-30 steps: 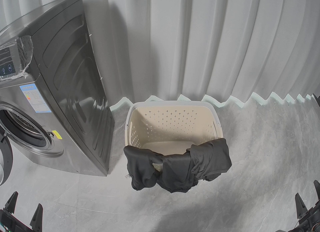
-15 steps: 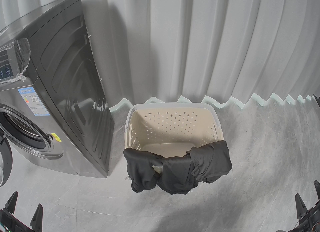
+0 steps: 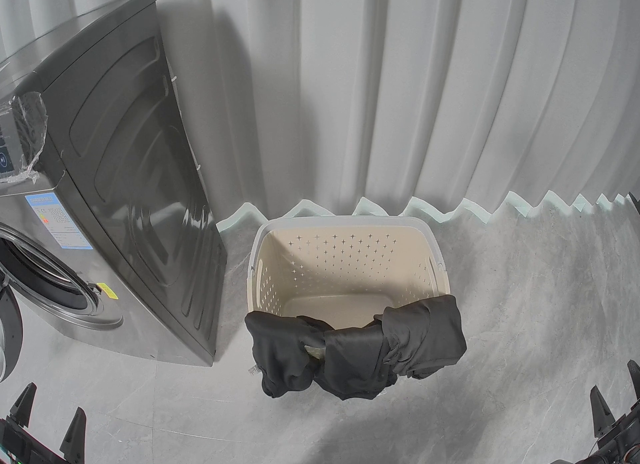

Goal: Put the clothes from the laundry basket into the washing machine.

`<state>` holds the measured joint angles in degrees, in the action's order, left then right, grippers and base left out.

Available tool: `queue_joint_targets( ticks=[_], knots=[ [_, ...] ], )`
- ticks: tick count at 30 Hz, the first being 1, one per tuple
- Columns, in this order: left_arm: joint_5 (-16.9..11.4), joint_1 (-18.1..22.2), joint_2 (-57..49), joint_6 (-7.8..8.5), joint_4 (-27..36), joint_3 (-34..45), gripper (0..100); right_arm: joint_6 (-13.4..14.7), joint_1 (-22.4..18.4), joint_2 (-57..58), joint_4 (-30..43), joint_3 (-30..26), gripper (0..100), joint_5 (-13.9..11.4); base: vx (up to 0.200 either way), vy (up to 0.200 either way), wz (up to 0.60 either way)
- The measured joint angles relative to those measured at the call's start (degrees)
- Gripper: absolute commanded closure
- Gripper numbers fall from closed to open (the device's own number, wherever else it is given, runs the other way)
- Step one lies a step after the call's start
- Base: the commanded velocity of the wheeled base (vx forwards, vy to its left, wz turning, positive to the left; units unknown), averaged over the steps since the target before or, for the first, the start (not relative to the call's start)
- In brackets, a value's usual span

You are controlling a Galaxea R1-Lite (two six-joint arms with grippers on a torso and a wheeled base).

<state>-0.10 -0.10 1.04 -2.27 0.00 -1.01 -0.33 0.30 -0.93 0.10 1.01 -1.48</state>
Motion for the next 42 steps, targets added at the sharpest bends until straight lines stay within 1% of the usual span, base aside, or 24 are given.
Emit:
queue_joint_targets(
  ticks=[6,9,14,16,21,24,28,31,34,38,40,42],
  knots=[
    [0.0,0.0,0.0,0.0,0.0,0.0,0,0.0,0.0,0.0,0.0,0.0,0,0.0,0.0,0.0,0.0],
    [0.0,0.0,0.0,0.0,0.0,0.0,0,0.6,-0.1,0.0,0.0,0.0,0,0.4,0.0,0.0,0.0],
    [0.0,0.0,0.0,0.02,0.0,0.0,0,0.4,-0.1,0.0,-0.9,0.4,0,0.3,0.0,0.0,0.0],
    [0.0,0.0,0.0,0.02,0.0,0.0,0,0.4,-0.1,0.0,-1.0,2.2,0,0.2,0.0,0.0,0.0],
    [0.0,0.0,0.0,0.06,0.0,0.0,0,0.4,0.5,-2.0,1.2,8.8,0,-0.7,0.0,0.0,0.0],
    [0.0,0.0,0.0,0.09,0.0,0.0,0,0.4,1.1,-6.2,2.4,11.1,0,-1.4,0.0,0.0,0.0],
    [0.0,0.0,0.0,0.09,0.0,0.0,0,0.1,1.9,-14.7,2.9,13.0,0,-2.2,0.0,0.0,0.0],
    [0.0,0.0,0.0,0.09,0.0,0.0,0,0.1,2.9,-21.9,1.3,13.9,0,-2.7,0.0,0.0,0.0],
    [0.0,0.0,0.0,0.11,0.0,0.0,0,0.3,4.2,-29.2,-1.8,14.4,0,-3.0,0.0,0.0,0.0],
    [0.0,0.0,0.0,0.11,0.0,0.0,0,1.5,5.9,-39.1,-7.0,14.6,0,-3.3,0.0,0.0,0.0],
    [0.0,0.0,0.0,0.11,0.0,0.0,0,2.5,7.0,-43.5,-9.2,14.6,0,-3.4,0.0,0.0,0.0],
    [0.0,0.0,0.0,0.13,0.0,0.0,0,4.4,8.4,-48.1,-11.7,14.6,0,-3.4,0.0,0.0,0.0]
  ],
)
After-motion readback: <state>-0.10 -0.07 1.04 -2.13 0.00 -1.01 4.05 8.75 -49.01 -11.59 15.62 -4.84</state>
